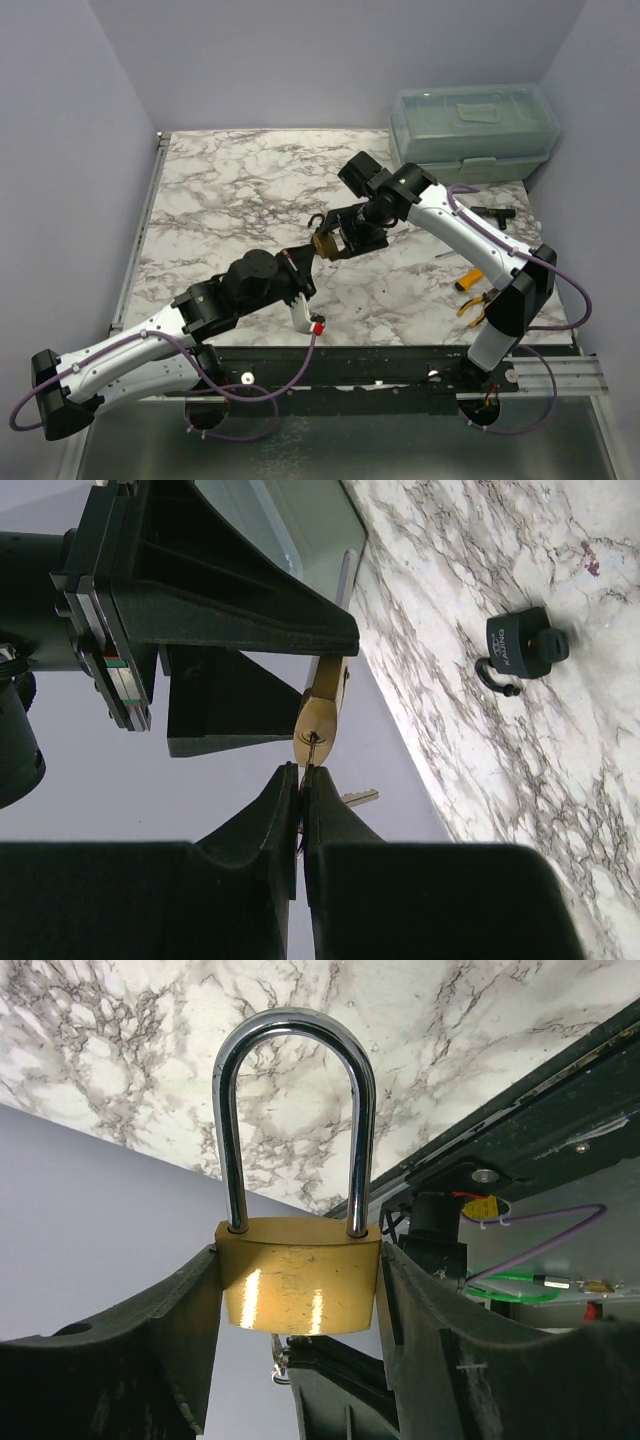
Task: Unlock with the key
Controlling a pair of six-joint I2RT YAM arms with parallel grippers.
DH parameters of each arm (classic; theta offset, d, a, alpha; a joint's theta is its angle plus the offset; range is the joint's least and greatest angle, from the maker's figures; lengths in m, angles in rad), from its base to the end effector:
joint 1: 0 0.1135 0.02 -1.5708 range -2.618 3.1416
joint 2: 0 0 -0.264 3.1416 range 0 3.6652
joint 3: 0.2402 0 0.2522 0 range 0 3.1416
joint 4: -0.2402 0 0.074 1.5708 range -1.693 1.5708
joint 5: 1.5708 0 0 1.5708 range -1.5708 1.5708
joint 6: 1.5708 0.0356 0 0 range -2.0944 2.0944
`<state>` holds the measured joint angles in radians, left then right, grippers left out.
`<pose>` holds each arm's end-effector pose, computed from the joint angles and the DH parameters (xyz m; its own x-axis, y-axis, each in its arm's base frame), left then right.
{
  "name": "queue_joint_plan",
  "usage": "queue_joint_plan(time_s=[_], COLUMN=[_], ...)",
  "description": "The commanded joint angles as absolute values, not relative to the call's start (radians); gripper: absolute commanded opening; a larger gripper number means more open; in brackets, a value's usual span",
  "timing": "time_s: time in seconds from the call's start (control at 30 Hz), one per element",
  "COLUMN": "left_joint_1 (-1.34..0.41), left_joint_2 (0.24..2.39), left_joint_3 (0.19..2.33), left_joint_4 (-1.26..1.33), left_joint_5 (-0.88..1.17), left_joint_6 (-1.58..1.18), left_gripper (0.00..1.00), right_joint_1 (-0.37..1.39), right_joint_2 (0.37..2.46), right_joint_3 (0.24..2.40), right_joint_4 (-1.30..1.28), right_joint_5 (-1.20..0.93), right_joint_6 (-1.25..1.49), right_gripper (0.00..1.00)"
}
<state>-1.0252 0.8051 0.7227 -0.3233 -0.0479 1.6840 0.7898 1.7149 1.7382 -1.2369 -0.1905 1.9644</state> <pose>0.0984 -0.1588 0.3002 0.8488 0.5143 0.1226 0.1096 -0.3980 0.9108 0.2342 0.2459 0.3384 -0.4341 0.8502 0.2979 0.8945 0.3674 0.2549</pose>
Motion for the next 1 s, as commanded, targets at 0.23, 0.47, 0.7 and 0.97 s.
queue_joint_plan(time_s=[0.23,0.47,0.7,0.97], left_joint_1=[-1.045,-1.045,-1.045,-1.045], left_joint_2=[0.792,0.829,0.876,0.904], left_joint_3=[0.700,0.719,0.727,0.758], left_joint_4=[-0.373,-0.379,-0.379,-0.378], left_joint_5=[0.009,0.054,0.092,0.119], left_joint_6=[1.677,1.662,1.667,1.644], left_gripper=[0.00,0.00,0.00,0.03], right_joint_1=[0.790,0.790,0.790,0.792], right_joint_2=[1.695,1.685,1.715,1.730], right_joint_3=[1.771,1.756,1.798,1.817], right_joint_4=[-1.156,-1.162,-1.179,-1.204], right_joint_5=[-0.281,-0.269,-0.278,-0.269], right_joint_6=[1.972,1.973,1.947,1.914], right_gripper=[0.00,0.00,0.00,0.00])
